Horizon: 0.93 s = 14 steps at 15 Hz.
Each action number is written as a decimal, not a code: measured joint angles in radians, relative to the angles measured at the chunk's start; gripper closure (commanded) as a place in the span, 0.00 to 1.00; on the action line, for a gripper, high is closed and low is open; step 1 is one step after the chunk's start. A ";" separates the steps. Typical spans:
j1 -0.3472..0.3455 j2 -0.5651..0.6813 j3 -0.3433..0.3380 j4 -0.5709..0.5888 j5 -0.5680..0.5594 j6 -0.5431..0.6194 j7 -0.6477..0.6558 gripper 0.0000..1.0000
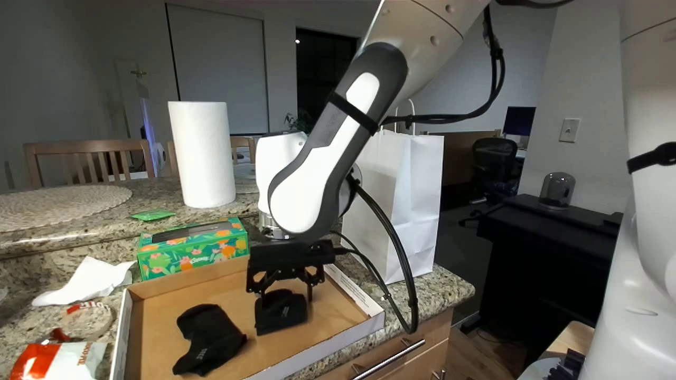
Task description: Pick up the socks on the box cover and put them in the paper bag
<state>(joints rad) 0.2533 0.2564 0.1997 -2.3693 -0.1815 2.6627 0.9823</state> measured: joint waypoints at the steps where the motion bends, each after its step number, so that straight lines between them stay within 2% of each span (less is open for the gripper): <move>1: 0.000 0.014 -0.001 0.000 0.009 0.016 -0.015 0.26; 11: 0.006 0.007 -0.016 0.013 0.090 0.018 -0.109 0.90; 14: 0.021 -0.013 -0.029 0.028 0.089 -0.029 -0.109 0.97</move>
<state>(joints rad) 0.2746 0.2433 0.1704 -2.3410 -0.0921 2.6338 0.8733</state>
